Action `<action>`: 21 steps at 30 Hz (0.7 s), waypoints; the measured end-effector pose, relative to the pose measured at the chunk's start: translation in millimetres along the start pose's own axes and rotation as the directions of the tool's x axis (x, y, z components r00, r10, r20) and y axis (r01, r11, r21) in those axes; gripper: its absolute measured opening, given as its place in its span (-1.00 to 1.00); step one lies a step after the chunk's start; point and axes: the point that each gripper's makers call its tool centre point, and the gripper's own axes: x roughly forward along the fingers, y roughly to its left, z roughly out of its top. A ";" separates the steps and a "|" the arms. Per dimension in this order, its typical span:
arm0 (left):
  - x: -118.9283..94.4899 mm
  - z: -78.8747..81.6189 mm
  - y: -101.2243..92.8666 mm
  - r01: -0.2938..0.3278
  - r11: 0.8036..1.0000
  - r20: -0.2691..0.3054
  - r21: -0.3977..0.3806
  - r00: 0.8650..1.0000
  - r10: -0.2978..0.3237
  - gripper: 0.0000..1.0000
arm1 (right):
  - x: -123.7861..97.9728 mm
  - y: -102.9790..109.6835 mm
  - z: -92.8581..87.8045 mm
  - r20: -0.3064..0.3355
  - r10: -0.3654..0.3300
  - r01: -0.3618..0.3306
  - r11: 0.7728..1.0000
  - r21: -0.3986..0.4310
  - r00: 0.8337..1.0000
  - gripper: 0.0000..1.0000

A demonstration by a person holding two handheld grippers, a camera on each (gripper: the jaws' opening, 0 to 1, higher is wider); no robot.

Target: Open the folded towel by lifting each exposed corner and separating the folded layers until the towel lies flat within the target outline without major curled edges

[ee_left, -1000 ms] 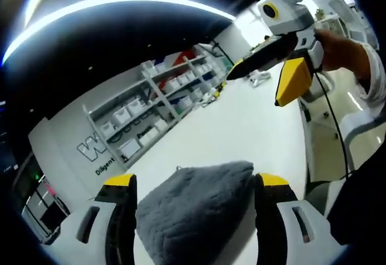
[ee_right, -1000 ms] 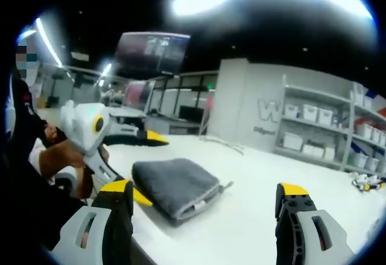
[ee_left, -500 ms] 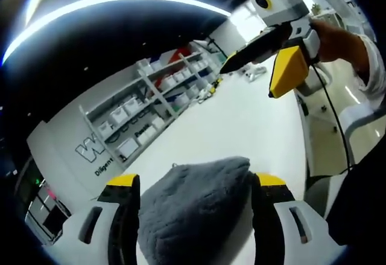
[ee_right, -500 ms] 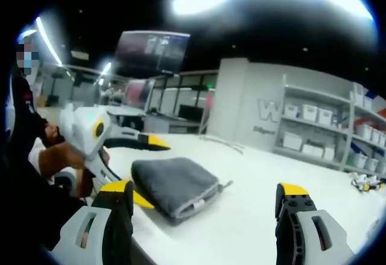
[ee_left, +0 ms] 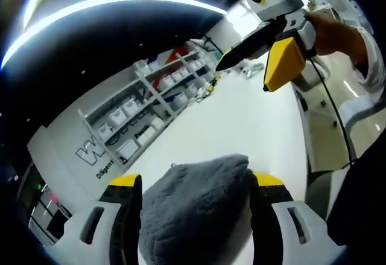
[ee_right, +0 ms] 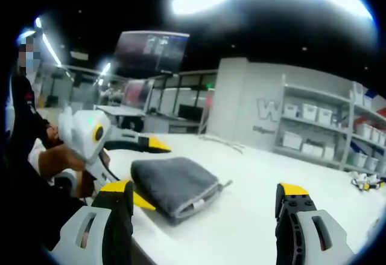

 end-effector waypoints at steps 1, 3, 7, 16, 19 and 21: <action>0.1 0.0 -0.3 0.003 1.000 0.001 0.001 1.000 -0.003 0.43 | 0.1 0.1 -0.3 -0.001 0.001 -0.001 1.000 0.000 1.000 0.99; 0.4 -0.4 -0.5 0.005 1.000 0.000 0.003 1.000 -0.005 0.43 | 0.4 0.5 -0.7 -0.001 0.002 -0.002 1.000 0.001 1.000 0.99; 1.0 0.9 -0.9 0.004 1.000 -0.002 0.014 1.000 -0.004 0.41 | 0.5 0.8 -0.7 -0.001 0.002 -0.002 1.000 0.001 1.000 0.99; 3.2 3.6 -9.0 0.015 0.999 -0.002 0.051 1.000 -0.014 0.41 | -0.3 0.9 -0.7 0.000 -0.003 0.003 1.000 0.005 1.000 0.99; 5.0 4.5 -10.1 0.018 0.997 -0.001 0.069 1.000 -0.018 0.38 | -0.2 1.2 -1.0 -0.001 -0.003 0.003 1.000 0.004 1.000 0.99; 5.6 5.8 -10.8 0.019 0.997 -0.001 0.081 1.000 -0.019 0.36 | -0.2 1.1 -0.9 -0.001 -0.004 0.004 1.000 0.005 1.000 0.99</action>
